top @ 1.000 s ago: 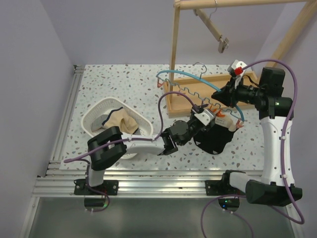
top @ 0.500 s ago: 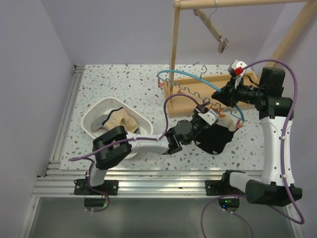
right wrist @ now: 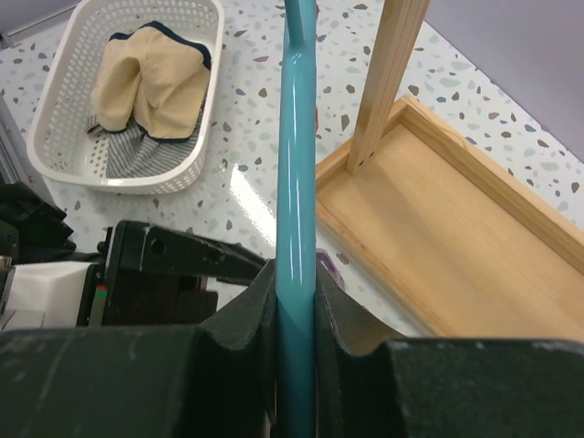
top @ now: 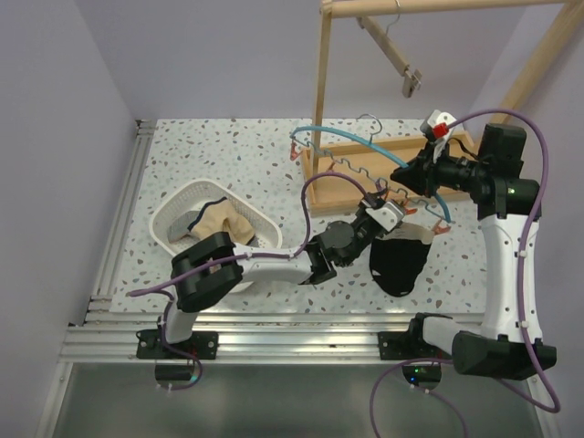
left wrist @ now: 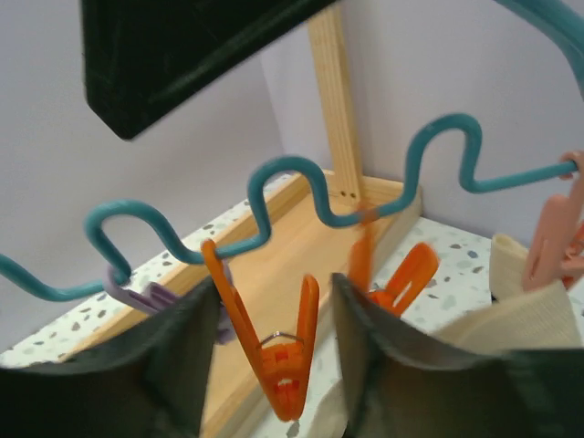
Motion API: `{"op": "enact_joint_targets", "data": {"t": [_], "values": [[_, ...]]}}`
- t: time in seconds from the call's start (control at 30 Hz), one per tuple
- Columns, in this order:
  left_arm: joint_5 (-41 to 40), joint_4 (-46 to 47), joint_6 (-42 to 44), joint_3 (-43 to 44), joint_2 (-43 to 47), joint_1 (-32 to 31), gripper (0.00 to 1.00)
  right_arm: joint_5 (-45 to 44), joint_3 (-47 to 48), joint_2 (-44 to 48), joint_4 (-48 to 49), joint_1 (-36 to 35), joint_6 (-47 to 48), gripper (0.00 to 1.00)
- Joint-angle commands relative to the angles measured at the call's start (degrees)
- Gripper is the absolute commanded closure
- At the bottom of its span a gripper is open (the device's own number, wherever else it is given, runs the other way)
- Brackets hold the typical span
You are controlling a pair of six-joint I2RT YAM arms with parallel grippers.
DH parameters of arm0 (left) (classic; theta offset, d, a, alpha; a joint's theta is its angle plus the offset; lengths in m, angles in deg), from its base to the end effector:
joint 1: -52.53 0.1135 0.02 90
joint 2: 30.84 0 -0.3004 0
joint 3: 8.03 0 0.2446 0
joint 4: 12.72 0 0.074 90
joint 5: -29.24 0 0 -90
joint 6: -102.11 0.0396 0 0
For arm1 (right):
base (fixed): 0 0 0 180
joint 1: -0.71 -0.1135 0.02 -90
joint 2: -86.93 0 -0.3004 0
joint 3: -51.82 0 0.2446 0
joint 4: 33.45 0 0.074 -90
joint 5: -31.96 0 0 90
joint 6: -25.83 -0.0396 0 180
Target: Remove the underwear clipped to the hanger
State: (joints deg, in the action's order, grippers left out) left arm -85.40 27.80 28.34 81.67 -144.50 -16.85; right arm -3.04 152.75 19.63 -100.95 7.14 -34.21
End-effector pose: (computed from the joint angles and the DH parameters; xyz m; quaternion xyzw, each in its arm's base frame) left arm 0.1808 -0.4336 0.3207 0.2714 0.5448 -0.2362 0.7574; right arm 0.1905 0.0112 0.4722 -0.3723 0.7220 0.2568 0.5237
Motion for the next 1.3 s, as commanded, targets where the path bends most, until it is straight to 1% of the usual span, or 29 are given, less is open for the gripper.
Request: {"op": "enact_joint_targets", "data": {"t": [0.0, 0.03, 0.07, 0.2, 0.3, 0.37, 0.4, 0.43, 0.47, 0.57, 0.63, 0.7, 0.87, 0.97, 1.0, 1.2, 1.27], "values": [[3.0, 2.1, -2.7, -2.3, 3.9, -0.4, 0.39, 2.1, 0.3, 1.2, 3.3, 0.0, -0.2, 1.0], [3.6, 1.7, -3.6, -3.2, 5.8, -0.4, 0.35, 1.9, 0.3, 1.4, 3.4, 0.0, -0.2, 1.0], [3.8, 1.5, -3.8, -4.1, 6.8, -0.4, 0.26, 1.8, 0.4, 1.4, 3.6, 0.0, -0.2, 1.0], [3.0, 0.3, -6.4, -10.0, 12.1, -0.5, 0.21, 1.3, 0.3, 1.3, 4.0, 0.1, -0.6, 1.0], [4.2, -0.1, -7.7, -14.7, 16.6, -0.5, 0.18, 1.2, 0.4, 1.1, 3.9, 0.1, -0.9, 1.0], [8.4, 0.1, -8.7, -16.7, 19.3, -0.4, 0.15, 1.3, 0.4, 1.0, 4.1, 0.2, -1.0, 1.0], [10.5, 0.0, -9.6, -17.9, 19.8, -0.4, 0.15, 1.4, 0.4, 0.8, 4.0, 0.2, -1.3, 1.0], [14.8, -0.3, -10.2, -18.2, 20.3, -0.5, 0.14, 1.5, 0.5, 0.7, 4.1, 0.1, -1.4, 1.0], [17.4, -0.6, -10.9, -18.3, 20.2, -0.5, 0.14, 1.6, 0.5, 0.6, 4.2, 0.1, -1.6, 1.0], [26.9, -0.6, -13.3, -16.8, 18.8, -0.5, 0.14, 1.8, 0.6, 0.2, 4.3, 0.1, -2.0, 1.0], [31.2, 0.4, -15.3, -15.9, 16.9, -0.6, 0.14, 1.8, 0.5, 0.2, 4.6, 0.1, -2.6, 1.0], [32.8, 2.2, -17.5, -14.5, 15.2, -0.9, 0.14, 1.9, 0.4, 0.2, 5.0, 0.1, -3.2, 1.0], [32.5, 5.8, -20.4, -10.2, 8.6, -1.7, 0.15, 2.0, -0.3, 0.5, 6.1, 0.1, -3.7, 1.0], [29.7, 6.5, -21.0, -6.3, 4.7, -2.5, 0.15, 2.0, -0.3, 0.4, 6.4, 0.1, -3.9, 1.0], [27.7, 6.7, -20.9, -5.3, 2.8, -2.8, 0.15, 2.1, -0.3, 0.3, 6.4, 0.1, -4.0, 1.0], [24.8, 5.9, -20.4, 2.8, -3.7, -4.2, 0.15, 1.7, -0.9, 0.8, 7.1, 0.0, -4.5, 1.0], [21.3, 5.6, -20.3, 5.1, -5.0, -4.5, 0.15, 1.8, -0.9, 0.9, 7.2, 0.1, -4.6, 1.0]]}}
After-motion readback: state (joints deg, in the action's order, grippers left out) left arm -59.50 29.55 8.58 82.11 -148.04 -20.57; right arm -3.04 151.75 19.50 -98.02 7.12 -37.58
